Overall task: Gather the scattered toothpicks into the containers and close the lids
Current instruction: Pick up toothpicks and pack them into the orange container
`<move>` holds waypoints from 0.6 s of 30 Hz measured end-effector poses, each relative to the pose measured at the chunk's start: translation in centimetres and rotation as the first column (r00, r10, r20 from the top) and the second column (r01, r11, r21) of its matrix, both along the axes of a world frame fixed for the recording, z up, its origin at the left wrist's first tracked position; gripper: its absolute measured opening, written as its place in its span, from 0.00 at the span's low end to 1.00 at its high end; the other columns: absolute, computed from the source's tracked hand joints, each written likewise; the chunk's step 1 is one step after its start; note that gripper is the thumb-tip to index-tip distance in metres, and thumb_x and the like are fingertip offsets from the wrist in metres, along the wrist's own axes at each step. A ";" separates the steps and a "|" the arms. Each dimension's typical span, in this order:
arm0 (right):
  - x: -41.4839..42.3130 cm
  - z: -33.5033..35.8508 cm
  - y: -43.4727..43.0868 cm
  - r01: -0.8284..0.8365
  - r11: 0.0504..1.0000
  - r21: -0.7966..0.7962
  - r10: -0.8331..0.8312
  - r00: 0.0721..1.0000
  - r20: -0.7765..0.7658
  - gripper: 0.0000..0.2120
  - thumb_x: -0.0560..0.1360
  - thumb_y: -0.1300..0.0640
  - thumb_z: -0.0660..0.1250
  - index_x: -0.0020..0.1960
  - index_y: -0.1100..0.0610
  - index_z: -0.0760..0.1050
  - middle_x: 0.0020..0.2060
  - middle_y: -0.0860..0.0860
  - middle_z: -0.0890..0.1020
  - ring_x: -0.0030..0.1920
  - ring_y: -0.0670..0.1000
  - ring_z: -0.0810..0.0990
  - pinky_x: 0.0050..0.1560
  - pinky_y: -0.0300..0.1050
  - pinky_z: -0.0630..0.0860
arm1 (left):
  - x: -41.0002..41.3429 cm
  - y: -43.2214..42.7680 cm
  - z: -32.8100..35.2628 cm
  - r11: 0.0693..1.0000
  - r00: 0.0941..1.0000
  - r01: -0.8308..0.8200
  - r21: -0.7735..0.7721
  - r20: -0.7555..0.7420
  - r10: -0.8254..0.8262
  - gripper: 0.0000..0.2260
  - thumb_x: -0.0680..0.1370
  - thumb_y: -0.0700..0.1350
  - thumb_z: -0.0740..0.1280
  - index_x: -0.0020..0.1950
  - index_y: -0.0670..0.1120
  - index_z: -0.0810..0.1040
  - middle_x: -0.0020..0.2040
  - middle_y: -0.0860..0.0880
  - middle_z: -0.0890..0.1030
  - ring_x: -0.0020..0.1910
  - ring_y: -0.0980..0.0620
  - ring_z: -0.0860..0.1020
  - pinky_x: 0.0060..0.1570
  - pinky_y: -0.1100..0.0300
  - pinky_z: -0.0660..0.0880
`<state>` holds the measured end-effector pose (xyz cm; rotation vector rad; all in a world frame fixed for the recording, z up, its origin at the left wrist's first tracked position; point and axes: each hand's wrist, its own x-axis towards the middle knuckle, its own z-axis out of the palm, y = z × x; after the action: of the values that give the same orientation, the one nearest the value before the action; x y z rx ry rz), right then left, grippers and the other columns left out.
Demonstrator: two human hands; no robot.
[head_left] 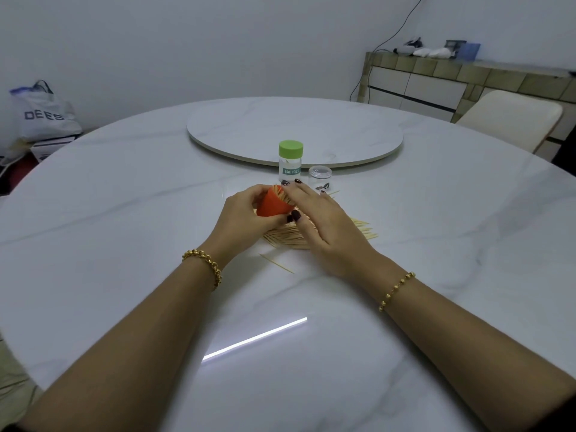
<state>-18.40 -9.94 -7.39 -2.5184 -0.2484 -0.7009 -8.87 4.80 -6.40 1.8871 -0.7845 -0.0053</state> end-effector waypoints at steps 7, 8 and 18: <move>0.9 -1.2 -2.6 0.188 0.981 0.050 -0.180 0.974 -0.137 0.27 0.78 0.47 0.46 0.75 0.54 0.60 0.74 0.49 0.64 0.75 0.47 0.57 0.74 0.54 0.55 | 0.8 0.0 -0.7 0.999 0.999 -0.034 0.031 -0.024 0.035 0.26 0.67 0.47 0.78 0.63 0.48 0.77 0.57 0.52 0.80 0.57 0.55 0.77 0.52 0.68 0.73; 1.1 -1.5 -2.8 0.211 0.976 0.054 -0.199 0.965 -0.172 0.28 0.78 0.46 0.46 0.75 0.55 0.60 0.74 0.50 0.64 0.75 0.48 0.58 0.73 0.55 0.56 | 0.9 0.1 -0.7 0.998 0.998 -0.048 0.030 -0.027 0.049 0.26 0.67 0.48 0.78 0.63 0.48 0.76 0.57 0.52 0.80 0.57 0.55 0.77 0.51 0.70 0.72; 1.3 -1.7 -3.5 0.257 0.909 -0.329 -0.387 0.815 -0.431 0.26 0.82 0.44 0.44 0.77 0.52 0.52 0.77 0.47 0.52 0.77 0.47 0.46 0.74 0.61 0.40 | 1.4 0.5 -0.6 0.995 0.995 -0.095 0.030 -0.040 0.096 0.27 0.68 0.48 0.77 0.65 0.47 0.75 0.59 0.51 0.79 0.58 0.54 0.76 0.46 0.74 0.68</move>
<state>-17.10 -13.43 -9.09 -2.9228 0.3037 -0.1239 -7.52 5.30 -6.97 1.9432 -0.6687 0.0047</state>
